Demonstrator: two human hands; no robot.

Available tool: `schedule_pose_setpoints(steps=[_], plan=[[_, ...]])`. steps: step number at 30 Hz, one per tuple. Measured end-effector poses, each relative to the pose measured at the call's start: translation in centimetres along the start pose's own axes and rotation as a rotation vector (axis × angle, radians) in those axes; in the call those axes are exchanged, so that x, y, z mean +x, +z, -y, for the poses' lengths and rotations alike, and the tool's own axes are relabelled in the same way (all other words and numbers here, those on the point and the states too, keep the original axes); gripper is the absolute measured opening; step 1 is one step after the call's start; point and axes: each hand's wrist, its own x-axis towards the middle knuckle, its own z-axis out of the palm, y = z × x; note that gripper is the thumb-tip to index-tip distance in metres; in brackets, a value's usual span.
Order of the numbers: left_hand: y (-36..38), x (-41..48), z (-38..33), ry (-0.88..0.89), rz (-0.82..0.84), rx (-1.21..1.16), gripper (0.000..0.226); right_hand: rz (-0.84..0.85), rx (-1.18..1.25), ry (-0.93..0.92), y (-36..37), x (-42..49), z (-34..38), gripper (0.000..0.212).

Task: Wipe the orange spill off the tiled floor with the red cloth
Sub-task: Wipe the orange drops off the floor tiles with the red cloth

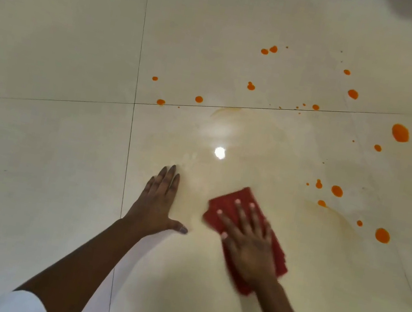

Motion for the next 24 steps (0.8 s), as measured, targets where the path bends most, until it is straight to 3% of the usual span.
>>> schedule_pose_setpoints(steps=[4, 9, 13, 15, 18, 22, 24], plan=[[0.0, 0.0, -0.2, -0.024, 0.005, 0.020, 0.128, 0.002, 0.008, 0.244, -2.3, 7.7, 0.4, 0.052], [0.3, -1.3, -1.2, -0.067, -0.017, -0.167, 0.102, 0.101, 0.051, -0.100, -0.7, 5.1, 5.6, 0.054], [0.3, -2.4, -3.0, -0.097, -0.118, -0.316, 0.057, 0.036, 0.156, 0.029, -0.7, 2.0, 3.0, 0.061], [0.2, -1.9, -4.6, -0.115, -0.165, -0.469, 0.043, -0.044, 0.204, 0.096, -0.8, 2.1, 3.2, 0.067], [-0.5, -0.6, -7.0, -0.247, -0.190, -0.795, 0.027, -0.184, 0.125, 0.133, -0.2, 1.6, 4.4, 0.054], [-0.8, -0.1, -7.8, -0.466, -0.180, -1.212, 0.021, -0.207, 0.002, 0.240, 0.2, 1.1, 5.6, 0.051], [-0.8, -0.2, -7.7, -0.488, -0.166, -1.378, 0.024, -0.229, -0.037, 0.242, 0.4, 1.3, 5.9, 0.051]])
